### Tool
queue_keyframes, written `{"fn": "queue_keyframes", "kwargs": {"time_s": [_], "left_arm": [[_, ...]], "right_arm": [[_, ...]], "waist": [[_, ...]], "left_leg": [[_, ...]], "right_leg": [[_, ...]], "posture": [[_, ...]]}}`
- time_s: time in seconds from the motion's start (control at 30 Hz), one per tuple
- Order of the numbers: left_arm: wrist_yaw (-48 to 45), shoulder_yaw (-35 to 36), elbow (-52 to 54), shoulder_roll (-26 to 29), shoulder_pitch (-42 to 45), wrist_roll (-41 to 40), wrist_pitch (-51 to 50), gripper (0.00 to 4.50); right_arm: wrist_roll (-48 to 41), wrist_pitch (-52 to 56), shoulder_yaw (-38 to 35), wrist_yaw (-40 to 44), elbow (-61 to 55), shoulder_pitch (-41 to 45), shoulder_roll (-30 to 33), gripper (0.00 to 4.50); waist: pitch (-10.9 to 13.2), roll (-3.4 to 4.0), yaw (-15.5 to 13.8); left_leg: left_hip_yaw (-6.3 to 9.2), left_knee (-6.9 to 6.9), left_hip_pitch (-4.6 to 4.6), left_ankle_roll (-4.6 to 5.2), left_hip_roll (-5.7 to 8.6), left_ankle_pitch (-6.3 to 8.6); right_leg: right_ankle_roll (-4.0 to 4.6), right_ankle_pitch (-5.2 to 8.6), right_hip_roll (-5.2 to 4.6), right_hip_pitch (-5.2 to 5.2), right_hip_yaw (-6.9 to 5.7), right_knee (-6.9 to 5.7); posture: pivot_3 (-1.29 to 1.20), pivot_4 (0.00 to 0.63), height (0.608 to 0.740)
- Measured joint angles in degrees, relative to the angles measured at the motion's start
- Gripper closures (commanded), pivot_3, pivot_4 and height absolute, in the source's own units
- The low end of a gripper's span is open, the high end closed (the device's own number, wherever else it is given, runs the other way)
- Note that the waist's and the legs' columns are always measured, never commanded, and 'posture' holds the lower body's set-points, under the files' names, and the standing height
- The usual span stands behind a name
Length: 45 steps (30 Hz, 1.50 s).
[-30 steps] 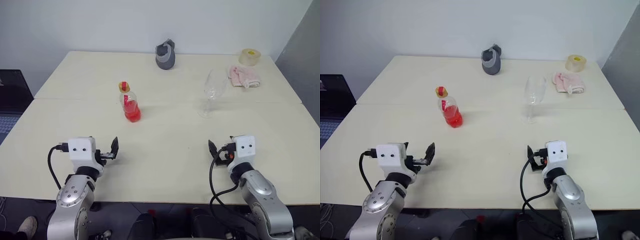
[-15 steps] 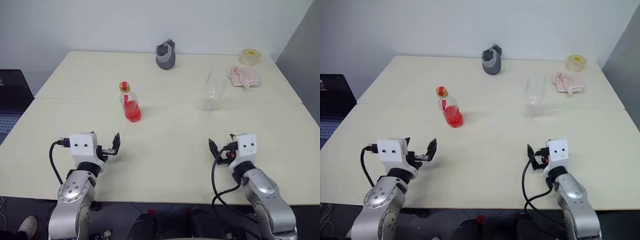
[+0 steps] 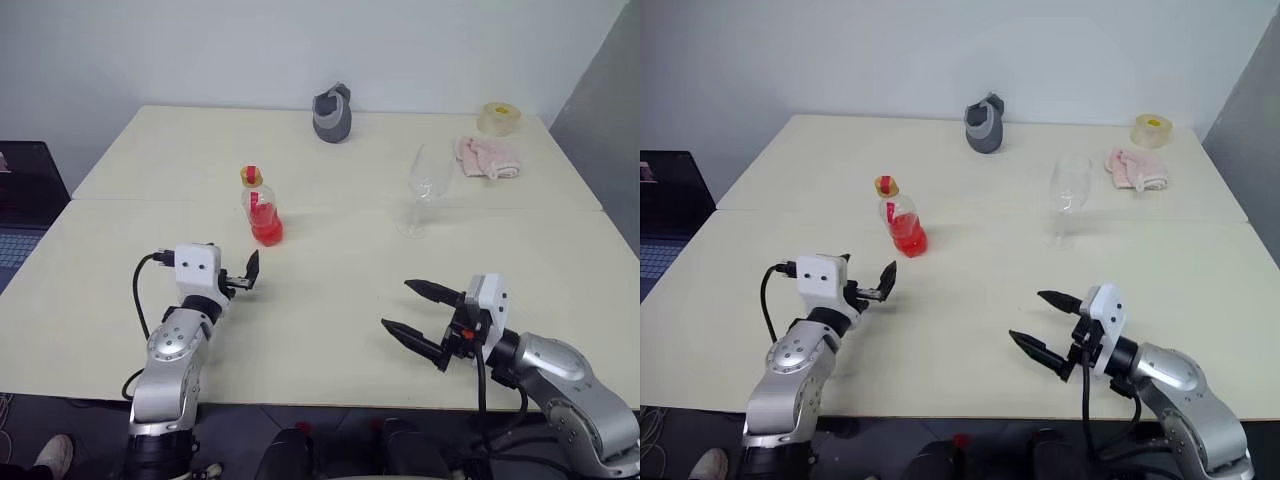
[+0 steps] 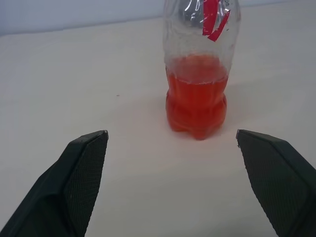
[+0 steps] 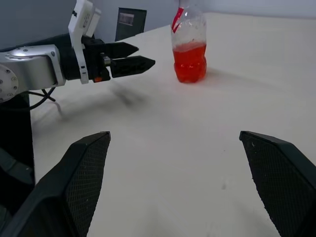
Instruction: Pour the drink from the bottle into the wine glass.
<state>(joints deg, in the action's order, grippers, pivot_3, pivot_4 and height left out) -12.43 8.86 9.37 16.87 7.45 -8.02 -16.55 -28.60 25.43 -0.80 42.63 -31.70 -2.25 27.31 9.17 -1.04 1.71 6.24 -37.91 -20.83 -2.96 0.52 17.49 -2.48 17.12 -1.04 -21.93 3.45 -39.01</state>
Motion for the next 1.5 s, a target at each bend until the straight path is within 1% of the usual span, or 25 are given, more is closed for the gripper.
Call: {"fn": "queue_keyframes", "kwargs": {"time_s": [0.27,0.93,1.07,1.47,1.5], "left_arm": [[-2.28,-2.23,-8.78,-0.29,4.24,0.89,5.88,0.03],[-3.19,-3.93,-31.12,-0.47,19.36,3.46,17.39,0.03],[-3.35,-4.11,-37.27,-1.17,23.27,3.71,19.76,0.03],[-3.3,-4.08,-54.46,-2.02,33.11,4.26,28.08,0.03],[-3.36,-4.06,-55.06,-2.02,33.48,4.25,28.73,0.21]], "right_arm": [[2.78,-3.5,0.22,-2.91,2.29,1.13,-1.5,0.0],[3.21,-3.57,0.43,-6.74,1.82,1.86,-1.14,0.0],[3.28,-3.39,0.6,-8.5,1.79,3.75,-1.57,0.0],[3.25,-2.64,1.15,-10.08,1.52,3.76,-1.57,0.0],[3.25,-2.6,1.14,-10.18,1.48,3.75,-1.57,0.0]], "waist": [[0.0,0.0,-0.08],[0.0,0.0,-0.01],[0.0,-0.01,-0.04],[0.02,-0.03,-0.02],[0.02,-0.03,-0.02]], "left_leg": [[0.1,-0.03,-0.03,-0.02,0.03,0.0],[0.13,-0.03,-0.04,-0.02,0.04,-0.01],[0.13,-0.04,-0.06,-0.02,0.06,-0.01],[0.1,-0.04,-0.09,-0.02,0.07,-0.01],[0.11,-0.04,-0.09,-0.02,0.07,-0.01]], "right_leg": [[-0.04,-0.02,-0.1,-0.04,0.08,0.01],[-0.04,-0.02,-0.09,-0.06,0.07,0.0],[-0.04,-0.02,-0.09,-0.07,0.05,-0.01],[-0.04,-0.02,-0.09,-0.1,0.04,-0.01],[-0.04,-0.02,-0.09,-0.1,0.04,-0.01]], "posture": [[0.0,0.15,0.74],[0.0,0.15,0.74],[0.0,0.15,0.74],[0.0,0.15,0.74],[0.0,0.15,0.74]]}}
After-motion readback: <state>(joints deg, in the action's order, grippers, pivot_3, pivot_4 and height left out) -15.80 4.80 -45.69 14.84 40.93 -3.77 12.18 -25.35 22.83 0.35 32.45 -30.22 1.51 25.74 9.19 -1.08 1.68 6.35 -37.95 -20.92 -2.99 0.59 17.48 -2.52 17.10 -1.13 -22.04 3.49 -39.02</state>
